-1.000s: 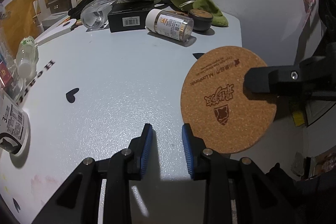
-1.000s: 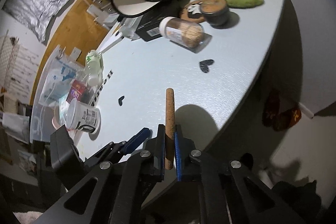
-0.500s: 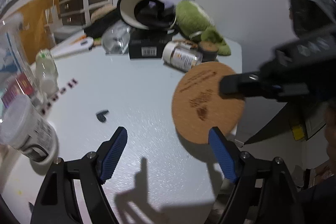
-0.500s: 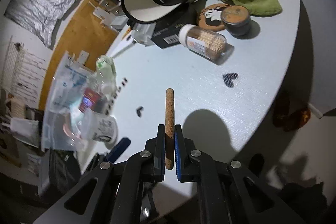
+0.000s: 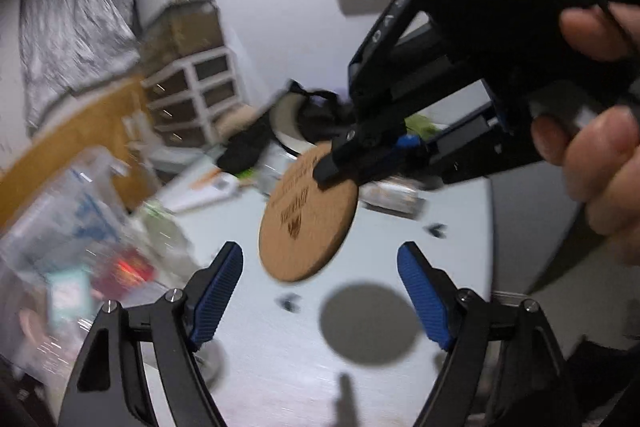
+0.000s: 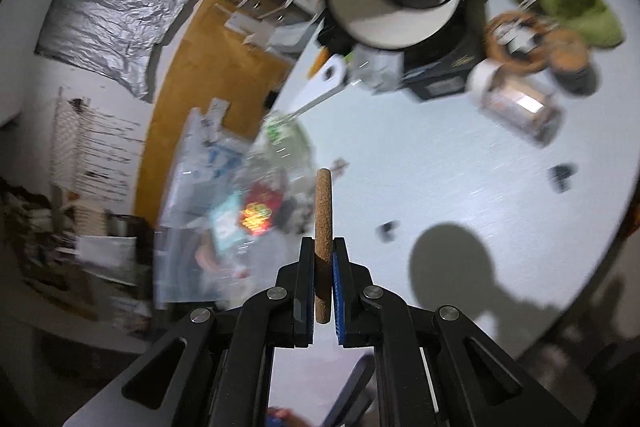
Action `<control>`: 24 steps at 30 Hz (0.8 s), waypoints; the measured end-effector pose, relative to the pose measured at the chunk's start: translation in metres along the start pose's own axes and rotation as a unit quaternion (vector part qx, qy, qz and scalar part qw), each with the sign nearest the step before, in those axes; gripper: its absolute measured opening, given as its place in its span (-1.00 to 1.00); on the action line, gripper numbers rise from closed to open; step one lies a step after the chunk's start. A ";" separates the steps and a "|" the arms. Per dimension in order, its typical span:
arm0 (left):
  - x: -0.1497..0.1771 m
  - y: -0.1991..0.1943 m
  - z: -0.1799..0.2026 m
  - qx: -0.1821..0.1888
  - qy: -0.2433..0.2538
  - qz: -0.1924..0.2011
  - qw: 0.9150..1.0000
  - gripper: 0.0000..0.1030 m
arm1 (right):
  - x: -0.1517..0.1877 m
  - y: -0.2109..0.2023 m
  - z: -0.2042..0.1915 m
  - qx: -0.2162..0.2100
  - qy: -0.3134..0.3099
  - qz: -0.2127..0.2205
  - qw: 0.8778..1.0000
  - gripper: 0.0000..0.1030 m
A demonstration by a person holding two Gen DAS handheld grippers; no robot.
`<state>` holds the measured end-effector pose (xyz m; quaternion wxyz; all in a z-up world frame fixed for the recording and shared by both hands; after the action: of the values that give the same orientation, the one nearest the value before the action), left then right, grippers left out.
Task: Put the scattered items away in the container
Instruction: 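Lift the plain cork coaster with the right tool over the clear box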
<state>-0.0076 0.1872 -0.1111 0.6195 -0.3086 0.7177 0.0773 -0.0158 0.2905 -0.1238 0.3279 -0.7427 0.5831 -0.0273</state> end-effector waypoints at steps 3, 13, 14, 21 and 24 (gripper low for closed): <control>-0.011 -0.008 -0.027 -0.023 -0.002 0.016 1.000 0.33 | 0.000 0.015 -0.039 -0.027 -0.020 -0.014 0.999 -0.83; -0.001 -0.060 -0.154 -0.143 -0.104 0.011 0.984 0.33 | -0.018 0.085 -0.191 -0.118 -0.151 -0.043 0.981 -0.83; 0.004 -0.067 -0.166 -0.158 -0.112 0.007 0.981 0.34 | -0.017 0.096 -0.207 -0.123 -0.168 -0.050 0.977 -0.83; 0.038 -0.109 -0.235 -0.257 -0.166 -0.009 0.952 0.89 | -0.002 0.175 -0.280 -0.119 -0.285 -0.084 0.948 -0.83; 0.050 -0.120 -0.255 -0.289 -0.187 -0.017 0.939 0.99 | 0.015 0.220 -0.284 -0.087 -0.305 -0.130 0.939 -0.83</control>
<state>-0.1597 -0.0519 -0.0696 0.6279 -0.4662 0.5306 0.3269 -0.3181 0.1246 -0.0204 0.4176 -0.8103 0.3540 0.2091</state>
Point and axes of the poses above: each gripper's, at about its wrist camera, not at the fingertips, and y roughly the way its jaws point, z to its right, x to its underside, the point moved 7 cm from there along y, roughly the way its jaws point, and after that the axes turned 15 degrees about z, right-handed, at the moved point
